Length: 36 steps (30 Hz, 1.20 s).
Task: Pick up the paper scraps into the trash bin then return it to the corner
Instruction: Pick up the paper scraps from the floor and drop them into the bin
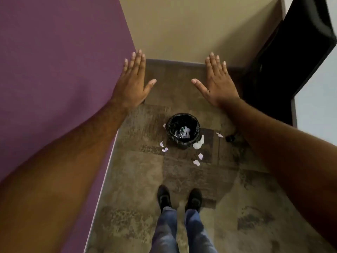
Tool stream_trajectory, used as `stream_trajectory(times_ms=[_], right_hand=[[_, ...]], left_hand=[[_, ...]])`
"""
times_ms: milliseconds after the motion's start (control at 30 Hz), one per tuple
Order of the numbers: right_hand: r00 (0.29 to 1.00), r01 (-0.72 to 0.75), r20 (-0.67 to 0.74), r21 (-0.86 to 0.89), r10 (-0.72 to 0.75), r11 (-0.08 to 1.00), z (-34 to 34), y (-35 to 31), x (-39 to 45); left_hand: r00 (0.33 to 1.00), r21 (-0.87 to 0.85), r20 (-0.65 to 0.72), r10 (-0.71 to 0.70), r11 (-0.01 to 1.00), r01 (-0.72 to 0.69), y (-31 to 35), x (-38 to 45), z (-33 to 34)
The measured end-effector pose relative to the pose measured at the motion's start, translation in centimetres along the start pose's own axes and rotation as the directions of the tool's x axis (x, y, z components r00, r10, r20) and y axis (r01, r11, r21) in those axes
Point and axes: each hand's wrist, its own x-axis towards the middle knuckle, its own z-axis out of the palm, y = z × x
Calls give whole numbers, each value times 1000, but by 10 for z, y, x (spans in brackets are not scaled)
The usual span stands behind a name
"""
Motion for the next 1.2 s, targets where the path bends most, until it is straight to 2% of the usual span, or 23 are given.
stream_trajectory(times_ms=[200, 400, 600, 833, 1033, 1200], right_hand=[[987, -44, 156, -12, 45, 999, 79, 17, -17], [960, -31, 278, 7, 28, 1000, 152, 35, -31], [951, -59, 304, 25, 48, 998, 218, 47, -43], [926, -136, 358, 29, 117, 990, 306, 68, -65], [874, -316, 432, 153, 225, 936, 386, 96, -96], [825, -363, 508, 141, 247, 921, 461, 119, -125]], left_hand=[[990, -59, 140, -20, 998, 29, 7, -14, 81], [974, -132, 225, 8, 991, 23, 14, -25, 155], [961, -185, 274, 29, 983, 23, 21, -39, 224], [936, -185, 352, 21, 981, 48, 31, -52, 306], [908, -171, 417, -45, 977, 128, 32, -71, 393], [895, -205, 426, -130, 950, 235, 29, -100, 473]])
